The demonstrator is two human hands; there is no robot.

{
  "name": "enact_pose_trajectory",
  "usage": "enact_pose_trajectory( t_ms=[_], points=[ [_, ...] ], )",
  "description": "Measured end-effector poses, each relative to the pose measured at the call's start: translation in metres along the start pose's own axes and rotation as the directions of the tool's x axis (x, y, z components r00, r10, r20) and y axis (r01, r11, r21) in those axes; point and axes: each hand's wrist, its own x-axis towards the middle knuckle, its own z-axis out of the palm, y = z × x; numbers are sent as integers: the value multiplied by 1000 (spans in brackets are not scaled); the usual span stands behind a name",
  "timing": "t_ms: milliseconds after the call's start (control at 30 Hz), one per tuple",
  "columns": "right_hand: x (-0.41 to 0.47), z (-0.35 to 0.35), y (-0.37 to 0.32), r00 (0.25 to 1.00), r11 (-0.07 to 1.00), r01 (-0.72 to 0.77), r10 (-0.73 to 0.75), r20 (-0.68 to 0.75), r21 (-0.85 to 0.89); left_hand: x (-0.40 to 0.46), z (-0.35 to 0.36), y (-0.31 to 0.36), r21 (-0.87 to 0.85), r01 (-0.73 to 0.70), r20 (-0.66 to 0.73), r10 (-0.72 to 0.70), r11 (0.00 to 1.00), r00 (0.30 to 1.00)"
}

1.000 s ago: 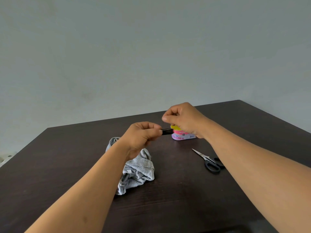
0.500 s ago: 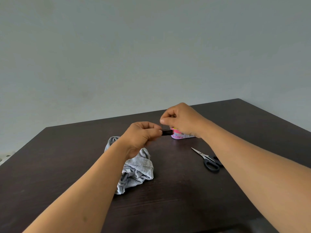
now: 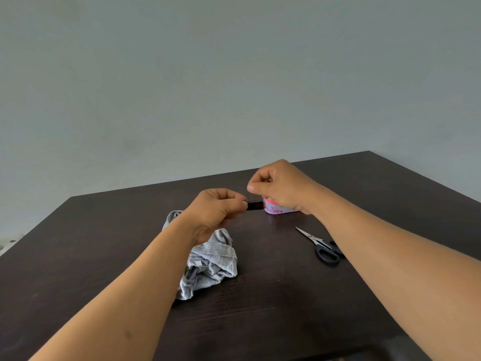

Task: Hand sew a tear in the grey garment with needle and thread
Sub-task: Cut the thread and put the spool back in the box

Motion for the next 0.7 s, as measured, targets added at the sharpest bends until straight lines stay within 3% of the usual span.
enact_pose_trajectory(
  t_ms=[100,200,267,333,400,467,600,700],
  points=[
    [2,0,11,998,996,-44,47,-29,84,-3,-2,5,-210,36,127,-9,977,992],
    [-6,11,21,996,994,-92,91,18,56,2,1,8,-378,-12,10,17,926,1000],
    [-14,16,18,994,997,-74,76,78,-29,6,3,6,-295,-74,-140,34,953,990],
    [-15,15,13,994,996,-25,33,100,-81,10,5,0,-59,-99,-223,84,993,971],
    [-13,10,4,995,997,5,3,97,-80,9,5,-5,99,-77,-182,94,992,979],
    [-7,3,0,998,998,15,-11,60,-54,6,5,-6,110,-28,-76,36,994,996],
    [-2,-4,12,999,998,-36,37,-21,46,0,4,0,-173,45,143,-20,984,990],
    [-10,5,24,994,993,-104,104,17,56,3,5,4,-358,8,61,15,934,998]
  ],
)
